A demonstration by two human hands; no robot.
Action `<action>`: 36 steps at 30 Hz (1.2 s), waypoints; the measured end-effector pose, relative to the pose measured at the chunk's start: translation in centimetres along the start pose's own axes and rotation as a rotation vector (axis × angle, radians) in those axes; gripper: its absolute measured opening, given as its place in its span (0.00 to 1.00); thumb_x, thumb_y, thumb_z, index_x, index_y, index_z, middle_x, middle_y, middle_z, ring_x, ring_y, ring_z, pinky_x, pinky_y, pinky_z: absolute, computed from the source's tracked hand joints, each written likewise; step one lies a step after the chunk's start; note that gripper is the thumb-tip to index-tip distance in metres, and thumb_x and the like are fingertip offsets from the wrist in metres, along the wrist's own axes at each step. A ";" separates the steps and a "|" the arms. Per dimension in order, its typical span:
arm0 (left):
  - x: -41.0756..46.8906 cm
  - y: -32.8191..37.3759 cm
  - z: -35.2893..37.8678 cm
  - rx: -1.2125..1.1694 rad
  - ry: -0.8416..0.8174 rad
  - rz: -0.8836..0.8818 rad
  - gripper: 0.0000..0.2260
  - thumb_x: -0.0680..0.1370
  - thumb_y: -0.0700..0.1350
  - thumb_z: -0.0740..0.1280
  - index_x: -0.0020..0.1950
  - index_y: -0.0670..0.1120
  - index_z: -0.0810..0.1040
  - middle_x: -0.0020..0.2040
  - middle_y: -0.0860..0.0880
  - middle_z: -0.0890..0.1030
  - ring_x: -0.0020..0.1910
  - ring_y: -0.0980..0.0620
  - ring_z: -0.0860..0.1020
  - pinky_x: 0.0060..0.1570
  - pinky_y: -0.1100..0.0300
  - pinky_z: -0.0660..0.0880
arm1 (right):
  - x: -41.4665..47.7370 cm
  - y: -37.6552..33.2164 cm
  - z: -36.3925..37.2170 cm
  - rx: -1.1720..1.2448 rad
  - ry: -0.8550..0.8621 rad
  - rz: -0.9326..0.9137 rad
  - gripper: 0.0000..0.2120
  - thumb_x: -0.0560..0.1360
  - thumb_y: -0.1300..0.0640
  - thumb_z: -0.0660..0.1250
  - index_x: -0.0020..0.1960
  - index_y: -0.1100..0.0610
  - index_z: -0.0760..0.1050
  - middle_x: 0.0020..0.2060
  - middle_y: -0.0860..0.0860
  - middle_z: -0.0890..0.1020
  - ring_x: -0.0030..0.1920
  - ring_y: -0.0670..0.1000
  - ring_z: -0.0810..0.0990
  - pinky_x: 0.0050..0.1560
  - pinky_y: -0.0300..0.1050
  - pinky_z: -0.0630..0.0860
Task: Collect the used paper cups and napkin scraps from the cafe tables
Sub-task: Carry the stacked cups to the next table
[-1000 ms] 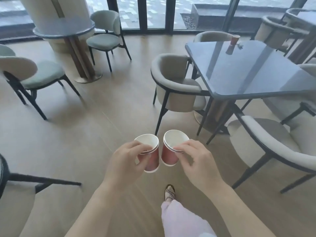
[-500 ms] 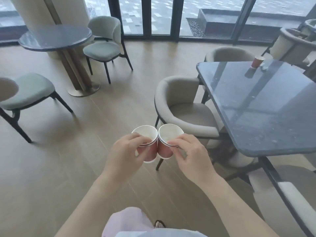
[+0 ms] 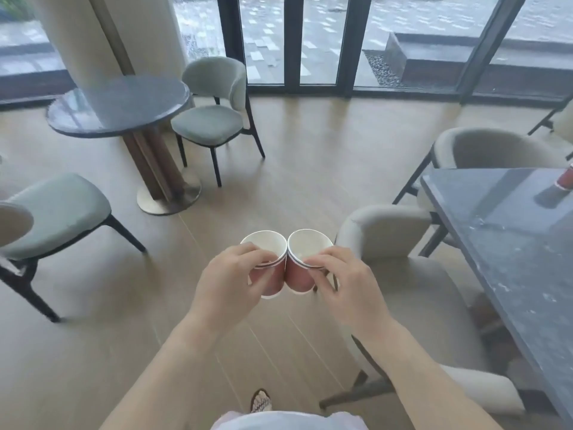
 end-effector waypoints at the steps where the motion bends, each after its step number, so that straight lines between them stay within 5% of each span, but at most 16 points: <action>1: 2.4 -1.3 -0.1 0.004 -0.006 0.008 0.09 0.70 0.38 0.72 0.45 0.51 0.82 0.42 0.55 0.81 0.40 0.51 0.79 0.39 0.53 0.77 | 2.3 0.7 0.8 0.010 0.002 0.011 0.08 0.71 0.66 0.69 0.48 0.56 0.81 0.43 0.50 0.80 0.44 0.50 0.77 0.45 0.40 0.73; 16: 39.8 -13.7 9.0 0.056 -0.253 0.147 0.08 0.71 0.39 0.71 0.47 0.50 0.82 0.44 0.54 0.81 0.42 0.49 0.78 0.39 0.53 0.76 | 32.4 19.7 8.1 -0.031 0.133 0.236 0.10 0.70 0.67 0.70 0.47 0.54 0.81 0.42 0.49 0.81 0.45 0.52 0.79 0.47 0.40 0.72; 29: 66.8 -15.9 19.5 -0.046 -0.357 0.277 0.09 0.70 0.41 0.72 0.47 0.54 0.81 0.43 0.58 0.80 0.40 0.54 0.78 0.36 0.59 0.75 | 52.4 34.4 5.1 -0.170 0.257 0.376 0.08 0.70 0.66 0.71 0.45 0.56 0.81 0.41 0.50 0.81 0.44 0.52 0.78 0.48 0.37 0.70; 36: 81.6 -13.4 28.3 -0.170 -0.517 0.440 0.09 0.71 0.40 0.70 0.47 0.53 0.81 0.43 0.60 0.78 0.39 0.57 0.75 0.35 0.67 0.69 | 60.4 43.3 1.4 -0.284 0.408 0.530 0.07 0.70 0.65 0.70 0.46 0.55 0.80 0.42 0.49 0.80 0.45 0.53 0.78 0.47 0.44 0.73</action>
Point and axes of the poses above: each hand's wrist, its own x-axis towards the middle knuckle, its own z-axis out of the palm, y = z × x, the point moved 3 cm from there along x, towards the middle knuckle
